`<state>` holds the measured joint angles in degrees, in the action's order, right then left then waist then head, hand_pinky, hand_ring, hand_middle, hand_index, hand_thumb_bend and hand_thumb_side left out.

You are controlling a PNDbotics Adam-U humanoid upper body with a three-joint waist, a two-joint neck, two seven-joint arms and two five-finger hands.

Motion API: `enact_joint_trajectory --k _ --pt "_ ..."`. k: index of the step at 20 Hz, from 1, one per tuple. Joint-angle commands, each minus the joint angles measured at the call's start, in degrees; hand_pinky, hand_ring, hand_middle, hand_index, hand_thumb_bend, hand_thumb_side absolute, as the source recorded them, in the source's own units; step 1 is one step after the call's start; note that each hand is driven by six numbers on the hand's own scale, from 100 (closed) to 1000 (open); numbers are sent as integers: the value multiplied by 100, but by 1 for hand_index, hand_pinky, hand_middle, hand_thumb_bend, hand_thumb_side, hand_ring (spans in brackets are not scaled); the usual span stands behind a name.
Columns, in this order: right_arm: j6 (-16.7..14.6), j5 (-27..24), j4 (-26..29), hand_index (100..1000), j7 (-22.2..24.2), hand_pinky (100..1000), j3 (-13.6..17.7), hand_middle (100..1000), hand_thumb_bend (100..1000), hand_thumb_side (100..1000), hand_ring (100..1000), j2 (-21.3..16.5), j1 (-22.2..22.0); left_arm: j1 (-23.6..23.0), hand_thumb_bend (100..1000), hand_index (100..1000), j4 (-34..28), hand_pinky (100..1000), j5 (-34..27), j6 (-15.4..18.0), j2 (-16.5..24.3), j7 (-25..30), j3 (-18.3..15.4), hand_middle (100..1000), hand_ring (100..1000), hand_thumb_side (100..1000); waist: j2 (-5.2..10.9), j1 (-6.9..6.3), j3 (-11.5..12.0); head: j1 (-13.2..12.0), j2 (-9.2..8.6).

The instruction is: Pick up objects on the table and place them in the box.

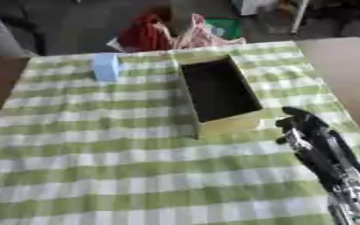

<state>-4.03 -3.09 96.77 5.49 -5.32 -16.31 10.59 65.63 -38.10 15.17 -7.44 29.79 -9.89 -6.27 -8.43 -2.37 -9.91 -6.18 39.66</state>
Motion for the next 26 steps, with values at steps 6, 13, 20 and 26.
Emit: enact_joint_trajectory --k 6,13,20,26 --pt "-3 12 61 851 15 586 7 613 100 533 802 -68 73 82 100 851 82 733 2146 173 181 750 236 748 738 242 100 1 -24 -27 -38" --pt "-2 10 65 850 24 586 -4 613 100 533 801 -62 100 49 121 851 102 763 3764 670 77 1292 295 783 763 224 67 -6 -40 -44 -57" --pt "-1 9 70 850 49 586 -25 612 100 534 802 -43 146 -29 298 854 123 778 4559 1120 -167 1574 301 819 784 330 -4 9 -121 -88 -94" --pt "-3 7 80 851 71 588 -36 613 100 538 803 -24 186 -98 380 851 125 779 5004 1196 -324 1445 300 837 788 376 -92 3 -219 -149 -140"
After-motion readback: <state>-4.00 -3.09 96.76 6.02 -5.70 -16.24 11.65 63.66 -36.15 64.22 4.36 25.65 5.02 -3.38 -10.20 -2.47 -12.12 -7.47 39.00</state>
